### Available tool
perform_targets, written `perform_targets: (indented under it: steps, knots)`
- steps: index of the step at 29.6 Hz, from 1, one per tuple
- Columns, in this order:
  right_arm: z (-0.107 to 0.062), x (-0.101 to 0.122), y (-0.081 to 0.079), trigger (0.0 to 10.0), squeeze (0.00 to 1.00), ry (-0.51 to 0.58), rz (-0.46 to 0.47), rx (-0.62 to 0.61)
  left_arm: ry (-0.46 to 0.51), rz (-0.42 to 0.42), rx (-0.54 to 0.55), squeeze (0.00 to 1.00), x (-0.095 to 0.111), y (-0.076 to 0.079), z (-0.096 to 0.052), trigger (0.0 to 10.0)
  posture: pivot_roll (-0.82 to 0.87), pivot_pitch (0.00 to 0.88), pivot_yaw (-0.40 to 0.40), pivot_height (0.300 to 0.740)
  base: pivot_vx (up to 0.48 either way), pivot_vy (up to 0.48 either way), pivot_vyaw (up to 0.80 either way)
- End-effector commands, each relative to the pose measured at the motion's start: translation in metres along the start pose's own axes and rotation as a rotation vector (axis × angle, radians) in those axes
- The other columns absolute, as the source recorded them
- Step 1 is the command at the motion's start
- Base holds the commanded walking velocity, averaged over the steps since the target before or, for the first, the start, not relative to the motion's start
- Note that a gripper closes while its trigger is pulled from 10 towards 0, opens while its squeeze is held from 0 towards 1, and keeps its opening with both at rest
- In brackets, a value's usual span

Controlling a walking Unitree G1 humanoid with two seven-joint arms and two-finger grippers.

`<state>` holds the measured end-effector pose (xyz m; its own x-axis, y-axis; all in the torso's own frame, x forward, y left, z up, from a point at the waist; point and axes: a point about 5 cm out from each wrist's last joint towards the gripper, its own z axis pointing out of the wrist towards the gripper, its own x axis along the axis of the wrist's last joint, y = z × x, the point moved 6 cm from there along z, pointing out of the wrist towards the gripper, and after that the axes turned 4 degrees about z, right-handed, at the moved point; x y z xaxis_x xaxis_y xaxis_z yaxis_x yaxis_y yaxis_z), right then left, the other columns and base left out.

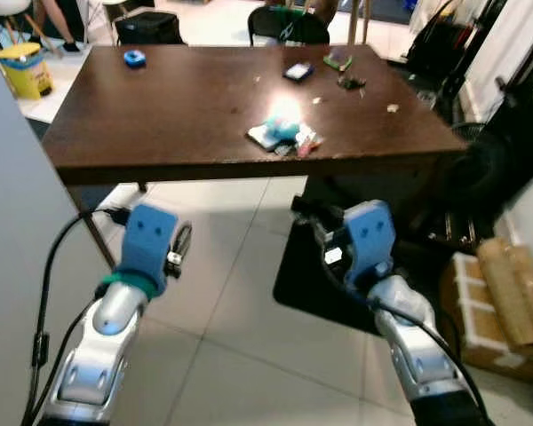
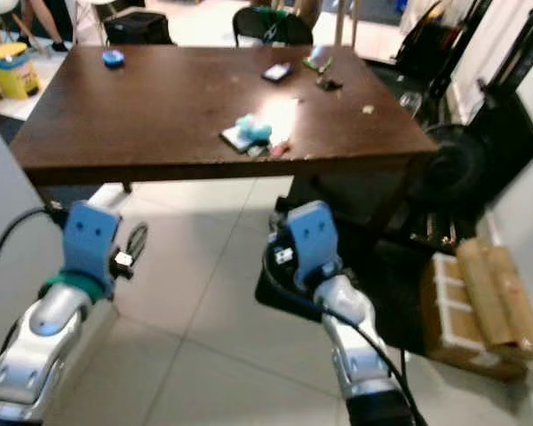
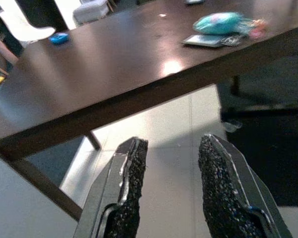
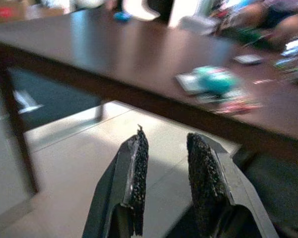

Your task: Hang keys on a hook

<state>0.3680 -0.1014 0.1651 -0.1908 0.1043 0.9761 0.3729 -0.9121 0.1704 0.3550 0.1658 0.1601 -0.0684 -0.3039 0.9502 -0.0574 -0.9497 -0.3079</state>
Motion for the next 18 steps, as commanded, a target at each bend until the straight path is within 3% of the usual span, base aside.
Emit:
perform_targets:
  steps: [1, 6, 18]
  knots:
    - [-0.003, -0.008, -0.001, 10.0, 0.0, -0.03, -0.001, 0.004, -0.032, -0.009, -0.002, 0.0, -0.008, 0.001, -0.003, 10.0, -0.12, 0.021, 0.11, 0.74, 0.0, 0.0, 0.0]
    - [-0.003, -0.009, -0.001, 10.0, 0.0, -0.03, -0.001, 0.008, -0.003, 0.009, -0.022, 0.0, 0.001, 0.004, 0.0, 10.0, -0.12, 0.02, 0.11, 0.74, 0.0, 0.0, 0.0]
    - [-0.004, -0.01, -0.003, 10.0, 0.0, -0.032, 0.007, 0.011, 0.01, -0.055, -0.04, 0.0, 0.002, 0.009, 0.0, 10.0, -0.13, 0.013, 0.111, 0.74, 0.023, 0.0, -0.03]
